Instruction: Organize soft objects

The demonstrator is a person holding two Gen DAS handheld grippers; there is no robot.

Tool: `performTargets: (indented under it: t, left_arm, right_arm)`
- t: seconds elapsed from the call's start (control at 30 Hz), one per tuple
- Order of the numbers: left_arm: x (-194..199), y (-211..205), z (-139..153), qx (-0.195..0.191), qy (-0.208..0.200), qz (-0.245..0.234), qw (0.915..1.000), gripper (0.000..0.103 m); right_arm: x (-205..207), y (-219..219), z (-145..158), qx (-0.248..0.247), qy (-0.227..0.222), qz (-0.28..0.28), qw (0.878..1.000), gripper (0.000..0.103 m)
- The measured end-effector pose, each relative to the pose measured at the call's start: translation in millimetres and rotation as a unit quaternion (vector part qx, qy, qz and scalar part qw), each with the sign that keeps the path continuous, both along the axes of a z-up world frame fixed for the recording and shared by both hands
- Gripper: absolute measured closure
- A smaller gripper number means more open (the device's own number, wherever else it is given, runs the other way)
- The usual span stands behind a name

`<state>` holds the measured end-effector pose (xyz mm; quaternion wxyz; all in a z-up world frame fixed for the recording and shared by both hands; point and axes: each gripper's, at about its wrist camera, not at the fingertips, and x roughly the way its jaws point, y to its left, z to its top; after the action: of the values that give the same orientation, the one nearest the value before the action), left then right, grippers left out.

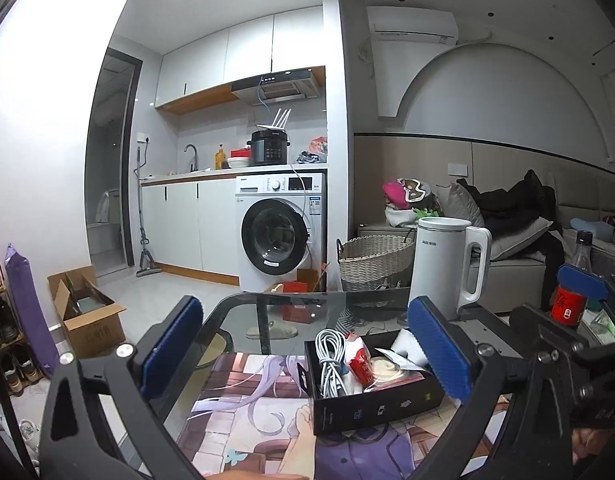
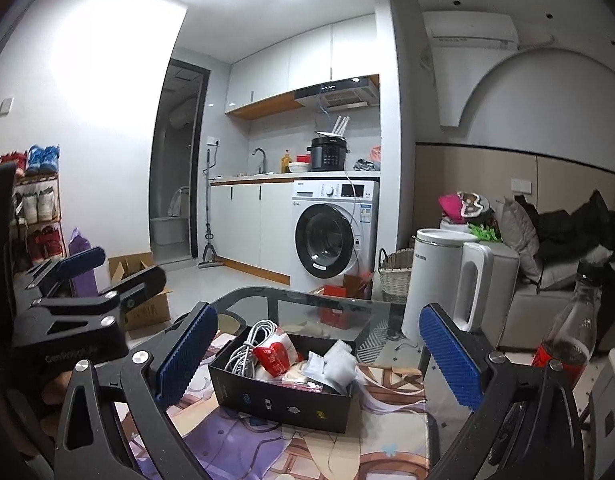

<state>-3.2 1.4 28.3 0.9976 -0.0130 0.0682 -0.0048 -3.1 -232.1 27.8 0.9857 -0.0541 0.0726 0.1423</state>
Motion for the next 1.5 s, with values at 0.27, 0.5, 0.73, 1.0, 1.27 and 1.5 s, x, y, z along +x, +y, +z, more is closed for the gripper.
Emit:
performTargets:
  t: [0.27,0.5,0.73,1.0,1.27,1.5]
  left_arm:
    - [1.3,3.5,0.8,-0.008,0.003,0.004,1.0,0.0]
    - [1.9,1.8,0.5,-0.004,0.002,0.002,1.0,0.0]
    - [0.4,1.1,0.6,0.0,0.0,0.0,1.0,0.0]
    - [-0.4,1.2,0.8,-0.002,0.002,0.002,1.0,0.0]
    - [0.7,-1.4,1.2,-0.002,0.005,-0.001,1.0,0.0]
    - [2.5,-2.1,1.5,-0.003,0.007,0.003,1.0,0.0]
  right_arm:
    - [-2.5,5.6,-2.2,-0.011,-0.008,0.007,1.0,0.001]
    - [2.1,3.4,-3.6,-0.004,0.007,0.008,1.0,0.001]
    - [3.4,2.4,-4.4,-0.003,0.009,0.008,1.0,0.001]
    - [4.3,2.5,-5.0,-0.003,0.01,0.007,1.0,0.0]
    - [5.7,3.9,-7.0,-0.004,0.012,0.009,1.0,0.001]
    - [6.2,5.5,-9.3,-0.004,0.014,0.011,1.0,0.0]
